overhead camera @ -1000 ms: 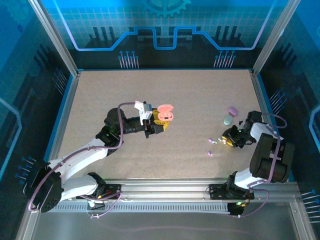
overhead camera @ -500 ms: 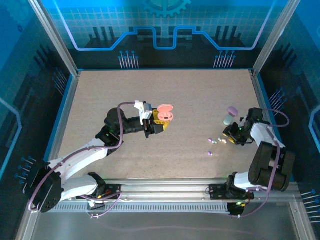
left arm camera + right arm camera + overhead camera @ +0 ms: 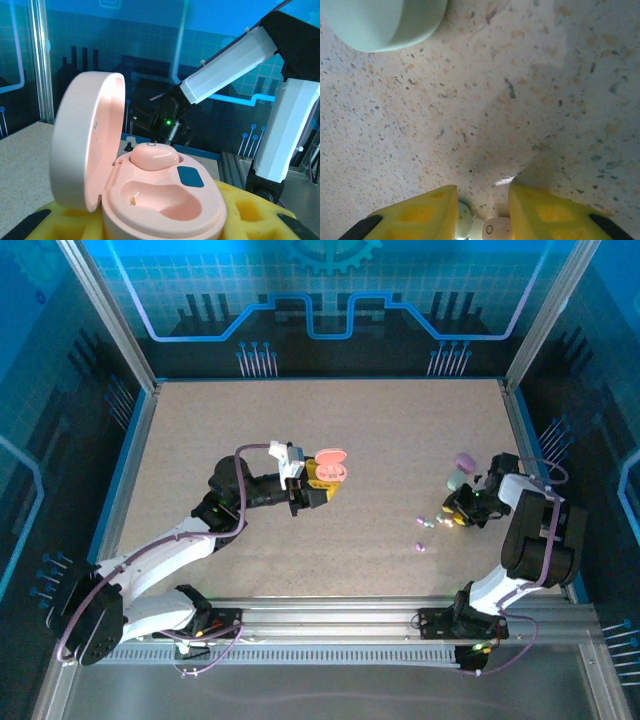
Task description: Insert wireless bluetooth earbuds into charging case
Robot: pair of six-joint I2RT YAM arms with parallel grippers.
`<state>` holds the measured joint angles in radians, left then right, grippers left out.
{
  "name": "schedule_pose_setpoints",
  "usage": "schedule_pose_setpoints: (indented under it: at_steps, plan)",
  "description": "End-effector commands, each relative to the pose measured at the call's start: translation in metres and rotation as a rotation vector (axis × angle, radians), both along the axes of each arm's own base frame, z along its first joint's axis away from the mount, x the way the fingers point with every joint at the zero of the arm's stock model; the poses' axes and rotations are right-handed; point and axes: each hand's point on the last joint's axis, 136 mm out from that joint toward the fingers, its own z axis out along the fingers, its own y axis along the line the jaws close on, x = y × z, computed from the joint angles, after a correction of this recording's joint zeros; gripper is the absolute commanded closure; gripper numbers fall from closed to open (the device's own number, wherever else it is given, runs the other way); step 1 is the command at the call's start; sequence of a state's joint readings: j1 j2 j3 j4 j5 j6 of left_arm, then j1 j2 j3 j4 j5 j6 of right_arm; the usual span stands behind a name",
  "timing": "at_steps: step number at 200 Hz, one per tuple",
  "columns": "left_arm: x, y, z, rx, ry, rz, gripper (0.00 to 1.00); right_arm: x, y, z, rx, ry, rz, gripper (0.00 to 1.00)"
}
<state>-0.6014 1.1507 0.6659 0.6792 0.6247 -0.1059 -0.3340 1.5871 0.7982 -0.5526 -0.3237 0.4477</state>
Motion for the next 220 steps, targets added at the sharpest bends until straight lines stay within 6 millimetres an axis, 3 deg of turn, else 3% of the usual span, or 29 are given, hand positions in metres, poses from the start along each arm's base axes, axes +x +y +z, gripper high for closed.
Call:
schedule_pose_setpoints:
  at_steps: [1, 84, 108, 144, 220]
  plan:
    - [-0.006, 0.001, 0.016, -0.032, -0.04, -0.007, 0.74, -0.016, 0.014, 0.003, 0.038, 0.021, -0.007, 0.66]
    - [-0.008, 0.004, 0.014, -0.03, -0.05, 0.001, 0.74, -0.028, 0.045, 0.009, 0.048, 0.032, 0.002, 0.68]
    - [-0.008, 0.004, 0.014, -0.029, -0.05, 0.001, 0.74, -0.036, 0.029, 0.011, -0.042, 0.033, -0.02, 0.68]
    - [-0.008, 0.004, 0.014, -0.029, -0.051, 0.0, 0.74, -0.028, 0.013, 0.025, -0.069, -0.016, -0.044, 0.67]
    - [-0.008, 0.004, 0.014, -0.03, -0.049, 0.001, 0.74, -0.047, 0.02, 0.014, -0.107, 0.008, -0.079, 0.61]
